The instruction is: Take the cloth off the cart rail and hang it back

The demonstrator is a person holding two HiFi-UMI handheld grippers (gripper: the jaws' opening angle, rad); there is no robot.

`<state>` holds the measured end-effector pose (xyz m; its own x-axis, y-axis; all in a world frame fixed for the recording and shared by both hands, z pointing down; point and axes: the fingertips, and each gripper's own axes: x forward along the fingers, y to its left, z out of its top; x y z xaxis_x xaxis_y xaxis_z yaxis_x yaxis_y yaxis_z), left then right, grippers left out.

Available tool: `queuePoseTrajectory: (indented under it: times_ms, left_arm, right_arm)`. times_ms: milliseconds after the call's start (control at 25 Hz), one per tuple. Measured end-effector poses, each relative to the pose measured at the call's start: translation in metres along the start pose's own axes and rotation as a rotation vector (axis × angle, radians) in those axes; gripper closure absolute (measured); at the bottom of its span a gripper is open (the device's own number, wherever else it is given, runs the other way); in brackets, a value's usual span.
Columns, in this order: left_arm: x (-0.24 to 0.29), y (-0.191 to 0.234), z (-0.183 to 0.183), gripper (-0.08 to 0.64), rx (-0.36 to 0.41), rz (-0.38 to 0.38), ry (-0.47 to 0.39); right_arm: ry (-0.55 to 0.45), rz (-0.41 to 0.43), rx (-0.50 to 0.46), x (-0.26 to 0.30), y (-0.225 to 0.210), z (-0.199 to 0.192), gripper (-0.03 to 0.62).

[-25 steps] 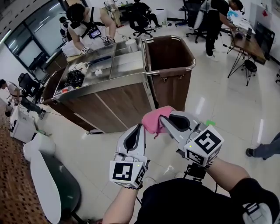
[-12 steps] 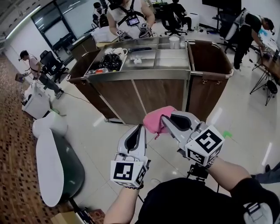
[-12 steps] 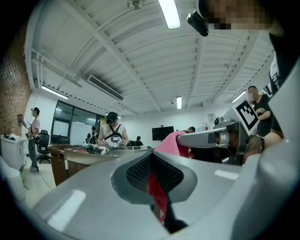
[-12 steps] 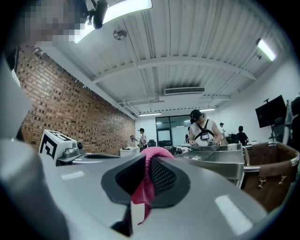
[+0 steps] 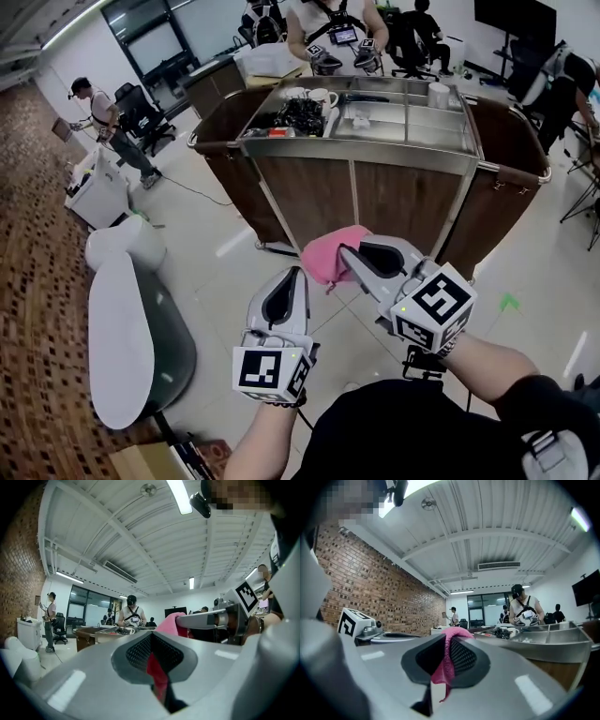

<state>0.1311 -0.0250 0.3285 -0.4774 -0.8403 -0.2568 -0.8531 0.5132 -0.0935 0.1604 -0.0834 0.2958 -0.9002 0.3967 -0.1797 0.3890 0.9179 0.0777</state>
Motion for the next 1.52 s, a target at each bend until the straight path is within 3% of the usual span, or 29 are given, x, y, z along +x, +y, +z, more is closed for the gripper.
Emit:
queuePoseTrajectory:
  times_ms: [520,840,1520]
  left_arm:
    - [-0.033,0.113,-0.025,0.557,0.016,0.14,0.003]
    - [-0.022,0.184,-0.041,0.557,0.025,0.204,0.006]
    - [0.05,0.353,-0.067,0.557,0.033,0.275,0.027]
  right_arm:
    - [0.005,0.136,0.001,0.117,0.034,-0.039,0.569]
    - [-0.003,0.191,0.003,0.189,0.027,-0.059,0.569]
    - [-0.005,0.253,0.039,0.366,-0.03,-0.091,0.569]
